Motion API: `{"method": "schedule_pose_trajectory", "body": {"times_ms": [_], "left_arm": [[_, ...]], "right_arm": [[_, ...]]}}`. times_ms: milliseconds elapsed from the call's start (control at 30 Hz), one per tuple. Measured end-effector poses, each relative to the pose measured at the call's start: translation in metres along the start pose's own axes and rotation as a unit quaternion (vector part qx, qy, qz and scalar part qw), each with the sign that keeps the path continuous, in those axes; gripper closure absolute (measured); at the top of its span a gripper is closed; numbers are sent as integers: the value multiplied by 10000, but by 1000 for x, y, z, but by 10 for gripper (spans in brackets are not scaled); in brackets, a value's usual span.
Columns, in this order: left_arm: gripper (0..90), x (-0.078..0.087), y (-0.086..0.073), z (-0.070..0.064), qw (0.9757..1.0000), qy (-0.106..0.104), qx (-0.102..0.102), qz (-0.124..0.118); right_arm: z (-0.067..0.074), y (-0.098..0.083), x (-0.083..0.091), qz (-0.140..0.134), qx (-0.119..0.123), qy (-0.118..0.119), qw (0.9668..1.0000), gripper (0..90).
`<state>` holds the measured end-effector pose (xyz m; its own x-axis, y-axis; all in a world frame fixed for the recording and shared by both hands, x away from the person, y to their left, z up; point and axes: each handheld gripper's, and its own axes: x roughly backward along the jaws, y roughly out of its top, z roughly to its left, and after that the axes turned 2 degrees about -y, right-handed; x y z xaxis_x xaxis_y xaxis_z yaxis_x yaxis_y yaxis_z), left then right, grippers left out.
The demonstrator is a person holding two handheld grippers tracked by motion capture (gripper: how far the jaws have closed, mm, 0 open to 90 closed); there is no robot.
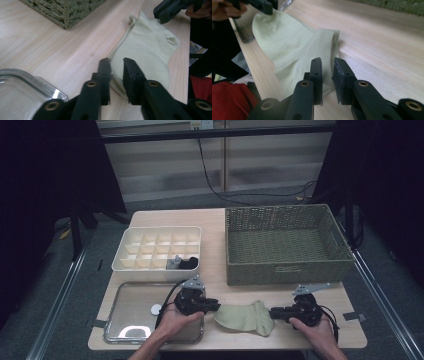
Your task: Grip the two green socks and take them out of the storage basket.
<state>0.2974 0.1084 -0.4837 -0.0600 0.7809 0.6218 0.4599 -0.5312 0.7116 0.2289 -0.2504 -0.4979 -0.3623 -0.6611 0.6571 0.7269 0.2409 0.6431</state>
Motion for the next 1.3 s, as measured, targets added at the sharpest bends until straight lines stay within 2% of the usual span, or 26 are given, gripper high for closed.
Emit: {"method": "schedule_pose_trajectory", "body": {"times_ms": [33, 200, 333, 467, 567, 867, 1033, 1133, 1200, 1300], "left_arm": [[835, 0, 0, 0, 10000, 14, -28, 75], [895, 0, -1, -2, 9999, -35, -62, 121], [899, 4, -1, -7, 9999, -86, -84, 65], [899, 10, 0, -18, 9996, -206, -174, -7], [899, 11, -2, -21, 9996, -228, -180, 15], [896, 6, -8, -15, 9997, -187, -87, 162], [809, 5, -6, -12, 9998, -193, -46, 6], [775, 5, -1, -14, 9997, -187, -147, -15], [774, 2, 2, -17, 9995, -234, -188, -115], [778, -6, 5, -20, 9992, -244, -308, 1]], "right_arm": [[0, 0, -1, 48, -7, 23, 10000, 796], [0, 0, -2, 81, 7, 41, 10000, 883], [0, 2, 4, -72, -29, 104, 9999, 891], [0, 8, 10, -278, -55, 164, 9995, 892], [-2, 12, 11, -285, -99, 163, 9994, 893], [-11, 16, 2, -89, -67, 78, 9999, 891], [-12, 16, 0, -113, -58, 38, 9999, 871], [-11, 15, 1, -151, -55, 0, 9999, 837], [-11, 14, 1, -160, -46, -14, 9999, 794], [-10, 13, 2, -176, -76, -51, 9998, 742]]}}
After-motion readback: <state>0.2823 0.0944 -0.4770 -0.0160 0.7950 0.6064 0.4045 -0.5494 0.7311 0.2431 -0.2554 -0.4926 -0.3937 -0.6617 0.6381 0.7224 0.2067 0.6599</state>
